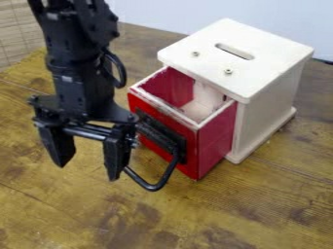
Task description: Close the drawer
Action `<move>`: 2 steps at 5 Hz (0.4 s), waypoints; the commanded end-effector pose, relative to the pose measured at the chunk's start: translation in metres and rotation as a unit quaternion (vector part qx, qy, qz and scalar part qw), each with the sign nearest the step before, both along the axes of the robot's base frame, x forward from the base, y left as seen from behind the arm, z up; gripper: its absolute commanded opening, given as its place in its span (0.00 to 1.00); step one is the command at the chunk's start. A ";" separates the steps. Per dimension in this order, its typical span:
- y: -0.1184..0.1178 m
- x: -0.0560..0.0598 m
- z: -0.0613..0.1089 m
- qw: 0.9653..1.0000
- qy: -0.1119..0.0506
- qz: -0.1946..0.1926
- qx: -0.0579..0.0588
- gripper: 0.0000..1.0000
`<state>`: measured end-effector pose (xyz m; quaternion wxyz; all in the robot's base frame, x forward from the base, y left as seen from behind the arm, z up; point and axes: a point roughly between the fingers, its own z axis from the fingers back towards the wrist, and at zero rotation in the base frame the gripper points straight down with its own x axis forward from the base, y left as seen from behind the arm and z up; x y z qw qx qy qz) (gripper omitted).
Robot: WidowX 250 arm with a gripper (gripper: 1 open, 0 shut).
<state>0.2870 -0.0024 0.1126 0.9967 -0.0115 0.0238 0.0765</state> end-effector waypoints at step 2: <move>-0.022 -0.005 0.012 1.000 -0.015 -0.022 -0.007 1.00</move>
